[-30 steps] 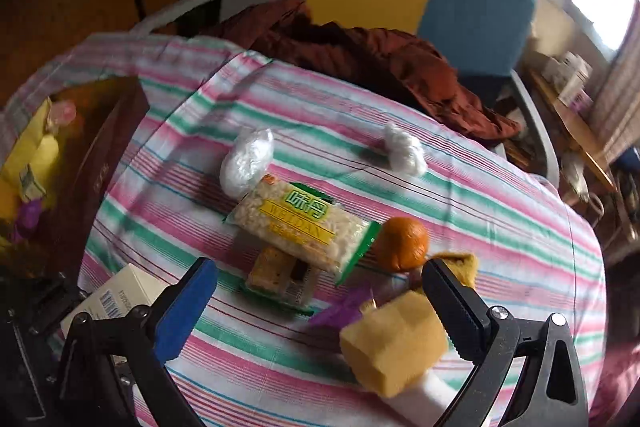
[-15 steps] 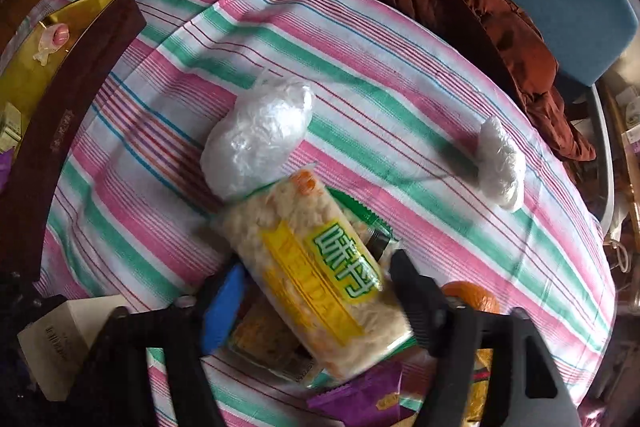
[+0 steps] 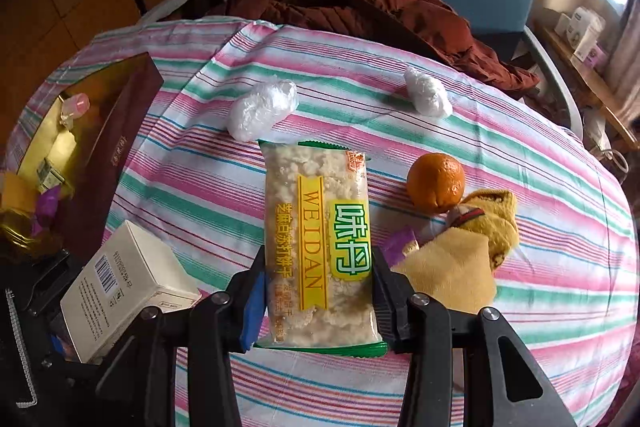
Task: Organize objects
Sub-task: 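Hold the beige box in the left tool while the right tool grasps the WEIDAN packet, then carry the box and WEIDAN packet over the gold tray and open both tools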
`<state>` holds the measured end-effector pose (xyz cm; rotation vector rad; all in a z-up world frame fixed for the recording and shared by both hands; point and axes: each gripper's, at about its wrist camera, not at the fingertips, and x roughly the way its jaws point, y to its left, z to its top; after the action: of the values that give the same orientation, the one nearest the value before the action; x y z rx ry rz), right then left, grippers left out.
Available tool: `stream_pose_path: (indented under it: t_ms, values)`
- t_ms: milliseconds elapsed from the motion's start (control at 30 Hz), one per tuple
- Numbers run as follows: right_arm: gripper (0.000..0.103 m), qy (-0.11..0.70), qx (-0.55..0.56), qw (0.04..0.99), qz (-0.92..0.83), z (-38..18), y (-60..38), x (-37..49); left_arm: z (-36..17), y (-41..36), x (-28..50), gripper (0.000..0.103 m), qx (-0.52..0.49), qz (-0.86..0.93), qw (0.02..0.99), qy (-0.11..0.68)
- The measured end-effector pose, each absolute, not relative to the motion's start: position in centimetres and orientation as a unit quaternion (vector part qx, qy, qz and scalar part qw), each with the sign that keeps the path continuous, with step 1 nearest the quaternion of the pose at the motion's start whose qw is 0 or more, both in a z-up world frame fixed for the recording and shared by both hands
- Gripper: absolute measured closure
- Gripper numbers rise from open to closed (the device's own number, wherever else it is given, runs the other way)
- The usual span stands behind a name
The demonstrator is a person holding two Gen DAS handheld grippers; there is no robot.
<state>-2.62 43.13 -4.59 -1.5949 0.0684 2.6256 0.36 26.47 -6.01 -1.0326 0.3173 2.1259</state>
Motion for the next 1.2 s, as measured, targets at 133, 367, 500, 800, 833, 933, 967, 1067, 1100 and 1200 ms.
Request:
stream_pose_path:
  t_ms: [133, 367, 500, 800, 833, 933, 967, 1067, 1100, 1200]
  values:
    - [0.057, 0.034, -0.503, 0.032, 0.863, -4.0, 41.7, -1.9, -3.3, 23.0, -1.6, 0.052, -0.389, 0.851, 0.341, 0.088]
    - [0.057, 0.029, -0.469, -0.013, 0.883, -1.9, 36.0, -2.6, -0.4, 13.1, -6.0, 0.052, -0.399, 0.884, 0.244, -0.010]
    - [0.057, 0.019, -0.456, -0.049, 0.888, -1.1, 31.6, -3.9, -0.3, 7.0, -9.4, 0.052, -0.416, 0.888, 0.182, -0.070]
    - [0.057, -0.005, -0.457, -0.119, 0.882, -1.4, 22.1, -7.1, -1.3, -2.3, -12.9, 0.052, -0.442, 0.879, 0.095, -0.150]
    - [0.057, -0.008, -0.459, -0.126, 0.879, -1.6, 21.3, -7.5, -1.4, -2.9, -13.1, 0.052, -0.445, 0.877, 0.089, -0.158]
    - [0.057, -0.018, -0.469, -0.138, 0.872, -2.1, 19.1, -9.2, -2.0, -4.3, -13.8, 0.052, -0.454, 0.871, 0.069, -0.176]
    - [0.057, -0.021, -0.474, -0.140, 0.869, -2.3, 18.4, -9.9, -2.2, -4.6, -14.1, 0.052, -0.457, 0.868, 0.067, -0.184]
    - [0.057, -0.018, -0.487, -0.143, 0.861, -2.8, 16.9, -11.6, -2.9, -5.7, -14.9, 0.052, -0.470, 0.854, 0.059, -0.216]
    - [0.057, -0.016, -0.490, -0.142, 0.860, -3.0, 16.5, -12.2, -3.1, -5.9, -15.3, 0.050, -0.472, 0.851, 0.061, -0.225]
    - [0.057, -0.005, -0.495, -0.139, 0.858, -3.3, 15.3, -13.9, -3.4, -6.0, -15.8, 0.043, -0.473, 0.849, 0.058, -0.228]
